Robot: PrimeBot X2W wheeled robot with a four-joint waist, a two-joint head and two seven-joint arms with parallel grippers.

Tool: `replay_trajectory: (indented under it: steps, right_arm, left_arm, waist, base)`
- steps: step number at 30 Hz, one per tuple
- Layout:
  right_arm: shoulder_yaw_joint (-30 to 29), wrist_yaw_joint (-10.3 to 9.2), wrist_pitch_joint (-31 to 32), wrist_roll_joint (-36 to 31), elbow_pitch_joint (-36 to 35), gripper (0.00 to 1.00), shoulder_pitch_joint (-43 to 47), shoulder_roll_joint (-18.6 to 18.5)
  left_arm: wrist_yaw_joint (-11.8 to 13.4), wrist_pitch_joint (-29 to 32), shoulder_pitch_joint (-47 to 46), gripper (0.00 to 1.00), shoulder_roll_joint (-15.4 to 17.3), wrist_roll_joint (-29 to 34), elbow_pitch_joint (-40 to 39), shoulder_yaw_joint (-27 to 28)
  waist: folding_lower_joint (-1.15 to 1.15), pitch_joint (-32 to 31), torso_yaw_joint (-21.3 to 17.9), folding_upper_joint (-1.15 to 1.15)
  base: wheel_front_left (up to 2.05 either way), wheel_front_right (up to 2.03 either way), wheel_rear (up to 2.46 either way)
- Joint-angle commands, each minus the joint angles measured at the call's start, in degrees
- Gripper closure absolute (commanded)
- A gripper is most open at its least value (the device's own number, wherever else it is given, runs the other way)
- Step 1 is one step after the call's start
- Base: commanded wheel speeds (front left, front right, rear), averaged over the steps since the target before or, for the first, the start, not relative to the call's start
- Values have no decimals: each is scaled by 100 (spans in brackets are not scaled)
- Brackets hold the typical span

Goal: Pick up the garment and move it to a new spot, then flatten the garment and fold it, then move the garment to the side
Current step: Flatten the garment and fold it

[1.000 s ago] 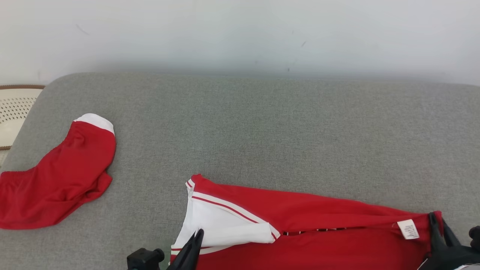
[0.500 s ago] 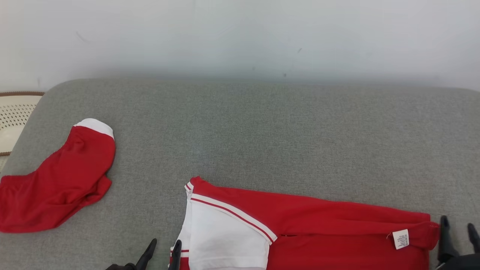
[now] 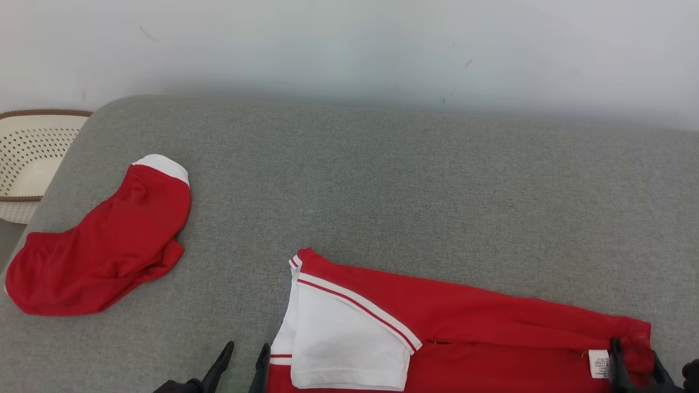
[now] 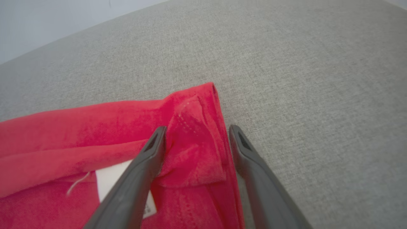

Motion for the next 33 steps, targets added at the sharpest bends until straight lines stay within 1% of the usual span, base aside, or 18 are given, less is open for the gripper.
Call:
replay_trajectory:
  steps: [1, 9, 11, 12, 18, 23, 27, 30, 33]
  right_arm:
    - [20, -7, 1, 46, 40, 0, 123, 34]
    - [194, -7, 36, 126, 408, 0, 199, 195]
    - [244, -7, 41, 167, 490, 59, 167, 191]
    - [257, -7, 42, 176, 525, 100, 144, 189]
    - [82, -14, 33, 131, 628, 100, -52, 26]
    - [-186, -14, 1, -92, 506, 100, -207, -128]
    - [-333, -9, 0, -302, 417, 100, -320, -249]
    - [-259, -8, 0, -443, 144, 100, -410, -317]
    - [20, -7, 0, -504, -252, 100, -429, -312]
  left_arm:
    - [8, -21, 37, 0, 2, 23, 4, 11]
    - [-11, -21, -13, 0, 2, 65, -77, -38]
    - [-20, -21, -14, 0, 1, 74, -86, -47]
    - [-24, -21, -10, 0, 2, 79, -79, -53]
    - [-32, -21, -27, 0, 0, 95, -55, -83]
    - [-46, -21, 29, 0, 0, 104, -42, -106]
    - [-60, -21, 58, 0, 1, 50, -29, -149]
    - [-68, -21, 37, 0, 0, -12, -34, -207]
    - [-70, -21, 24, 0, 2, -89, -25, -264]
  waist:
    - [0, 13, 20, 0]
    - [0, -20, -5, 0]
    - [0, -37, -19, 0]
    - [0, -46, -24, 0]
    - [0, -79, -23, 0]
    - [0, -116, -73, 0]
    - [0, -125, -183, 0]
    - [0, -117, -280, 0]
    - [0, -128, -398, 0]
  base:
    - [0, 0, 0]
    - [0, 0, 0]
    - [0, 0, 0]
    - [0, 0, 0]
    - [0, 0, 0]
    - [0, 0, 0]
    - [0, 0, 0]
    - [0, 0, 0]
    - [0, 0, 0]
